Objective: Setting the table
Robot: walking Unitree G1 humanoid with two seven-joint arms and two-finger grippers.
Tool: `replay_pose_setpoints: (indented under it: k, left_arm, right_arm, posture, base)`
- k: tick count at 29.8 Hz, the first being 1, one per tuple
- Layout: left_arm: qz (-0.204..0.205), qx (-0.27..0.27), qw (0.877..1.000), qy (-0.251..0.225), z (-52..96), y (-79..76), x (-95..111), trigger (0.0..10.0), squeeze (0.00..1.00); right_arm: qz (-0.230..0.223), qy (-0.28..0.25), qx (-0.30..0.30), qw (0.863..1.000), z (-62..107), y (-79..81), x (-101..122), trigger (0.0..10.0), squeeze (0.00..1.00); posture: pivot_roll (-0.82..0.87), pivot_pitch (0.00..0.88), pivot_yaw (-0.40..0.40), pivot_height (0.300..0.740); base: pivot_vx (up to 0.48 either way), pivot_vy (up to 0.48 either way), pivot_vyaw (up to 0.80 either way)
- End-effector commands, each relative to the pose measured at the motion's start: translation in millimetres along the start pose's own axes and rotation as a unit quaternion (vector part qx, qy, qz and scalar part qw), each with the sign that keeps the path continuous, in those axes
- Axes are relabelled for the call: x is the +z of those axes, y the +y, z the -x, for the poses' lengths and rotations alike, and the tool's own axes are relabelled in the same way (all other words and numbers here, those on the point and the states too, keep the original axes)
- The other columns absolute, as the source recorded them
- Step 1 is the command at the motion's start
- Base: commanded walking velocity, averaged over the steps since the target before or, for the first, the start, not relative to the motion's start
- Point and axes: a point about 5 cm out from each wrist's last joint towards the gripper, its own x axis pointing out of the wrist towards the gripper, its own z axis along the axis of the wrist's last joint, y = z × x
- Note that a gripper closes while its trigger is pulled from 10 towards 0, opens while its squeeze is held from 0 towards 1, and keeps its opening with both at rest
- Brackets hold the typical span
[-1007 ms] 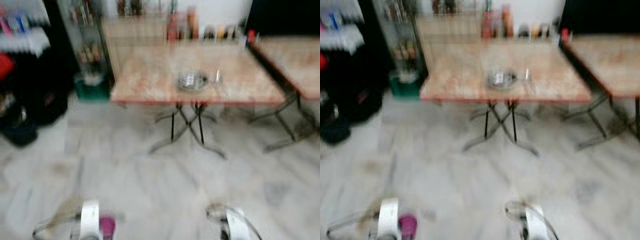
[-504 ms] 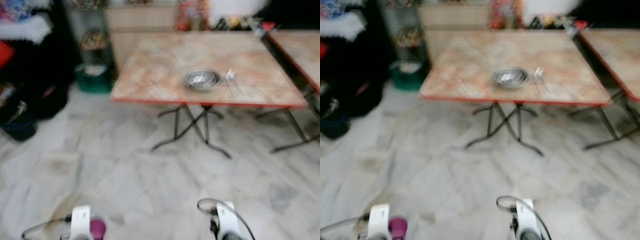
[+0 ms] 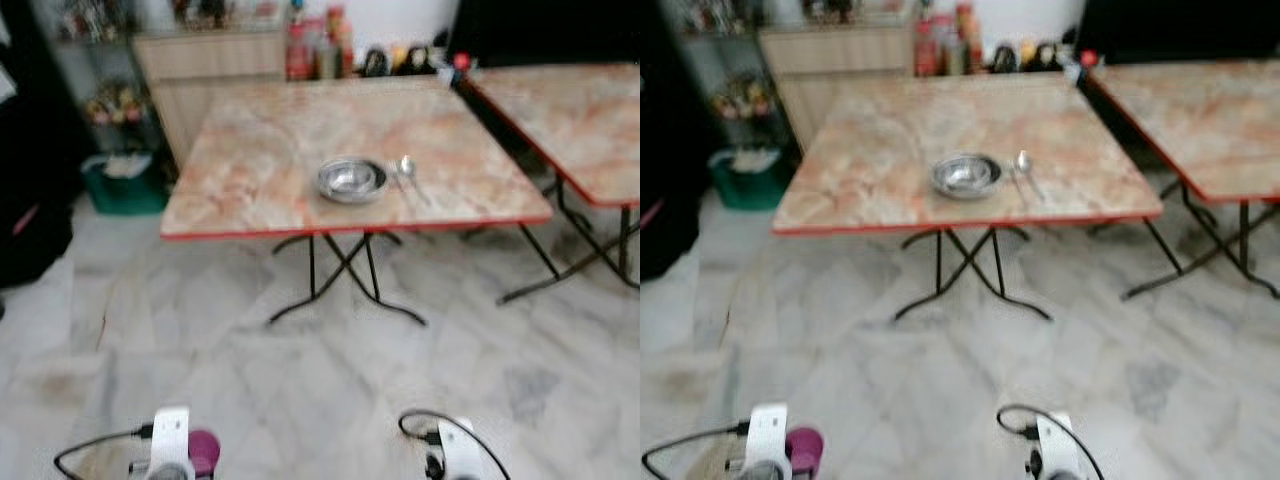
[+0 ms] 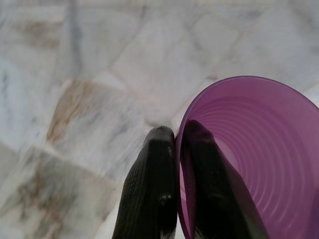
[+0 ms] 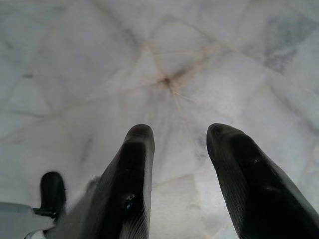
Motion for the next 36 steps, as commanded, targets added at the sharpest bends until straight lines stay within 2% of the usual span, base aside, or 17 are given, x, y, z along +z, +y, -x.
replay_pose_setpoints:
  k: [1, 36]
  left_arm:
    - [0.003, -0.002, 1.000, 0.007, 0.8, -3.3, -3.1, 10.0, 0.00]
    - [-0.003, -0.001, 1.000, 0.012, 1.5, -1.7, -6.8, 10.0, 0.00]
  right_arm:
    - [-0.004, -0.009, -0.009, 1.000, -0.5, -5.5, 4.4, 10.0, 0.00]
    - [-0.003, -0.007, -0.006, 1.000, -0.2, -4.3, 2.5, 10.0, 0.00]
  posture:
    - [-0.02, 0.000, 0.032, 0.740]
    - [-0.02, 0.000, 0.041, 0.740]
  base:
    - [0.330, 0.000, 0.00]
    - [0.321, 0.000, 0.00]
